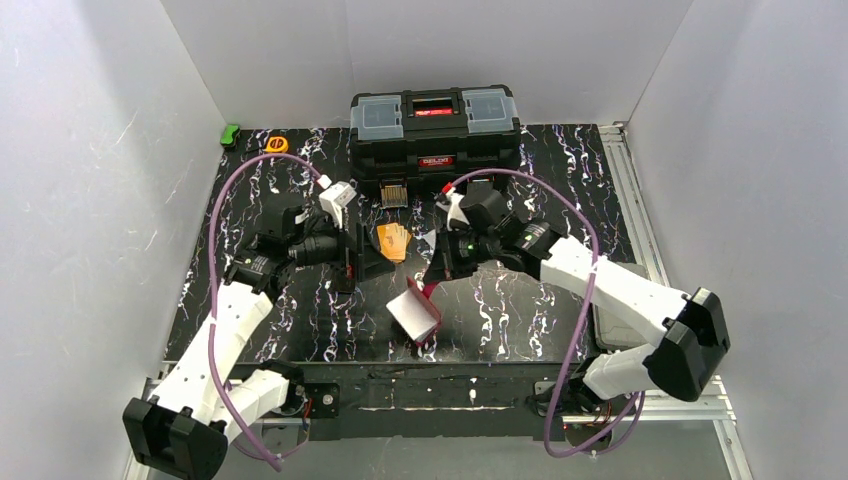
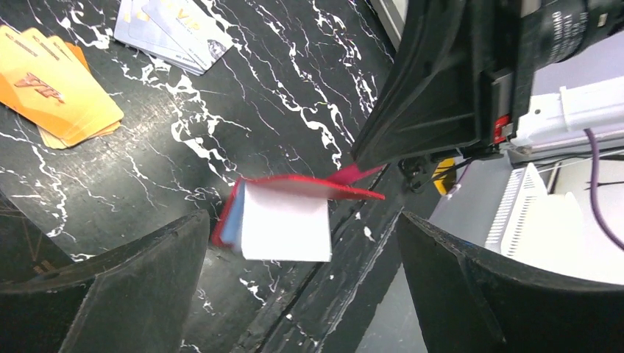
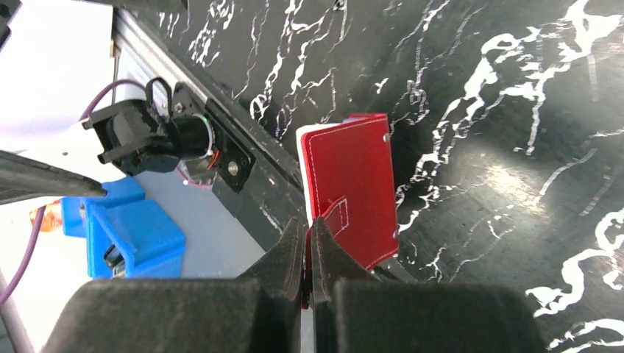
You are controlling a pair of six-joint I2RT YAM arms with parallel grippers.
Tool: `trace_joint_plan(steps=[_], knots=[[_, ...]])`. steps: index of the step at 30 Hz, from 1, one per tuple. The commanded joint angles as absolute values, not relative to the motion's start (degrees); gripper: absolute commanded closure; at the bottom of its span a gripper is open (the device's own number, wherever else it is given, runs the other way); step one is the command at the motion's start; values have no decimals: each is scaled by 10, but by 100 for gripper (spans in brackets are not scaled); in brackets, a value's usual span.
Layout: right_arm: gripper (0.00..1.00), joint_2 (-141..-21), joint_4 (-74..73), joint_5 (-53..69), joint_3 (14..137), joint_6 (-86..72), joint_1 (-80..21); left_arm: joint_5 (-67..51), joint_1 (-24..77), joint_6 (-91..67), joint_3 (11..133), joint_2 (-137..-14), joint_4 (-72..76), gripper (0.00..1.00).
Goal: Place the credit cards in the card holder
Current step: Open the card holder at the center of the board.
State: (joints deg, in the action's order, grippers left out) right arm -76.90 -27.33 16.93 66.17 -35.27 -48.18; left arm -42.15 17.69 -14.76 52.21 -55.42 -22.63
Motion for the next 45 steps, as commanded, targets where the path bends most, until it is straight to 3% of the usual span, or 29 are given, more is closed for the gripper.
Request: trace_joint_plan(steps=[1,5,11,19,35,45], knots=[[99,-785,-220,225,689,-337,-504,-427,174,-77,529,-511,-246,2],[99,-799,-188,252,690,-345,-506,-435,173,-38,537,-495,-271,2],[99,-822,-150,275,595,-362,-469,-452,174,61,524,-481,-310,4],[99,-837,-165,242,531,-354,-441,-460,174,199,494,-471,-346,4],[99,-1021,-271,325,861,-340,-542,-468,173,250,515,-407,-423,2],[99,-957,-75,408,597,-492,-453,-513,173,351,489,-415,-462,2]])
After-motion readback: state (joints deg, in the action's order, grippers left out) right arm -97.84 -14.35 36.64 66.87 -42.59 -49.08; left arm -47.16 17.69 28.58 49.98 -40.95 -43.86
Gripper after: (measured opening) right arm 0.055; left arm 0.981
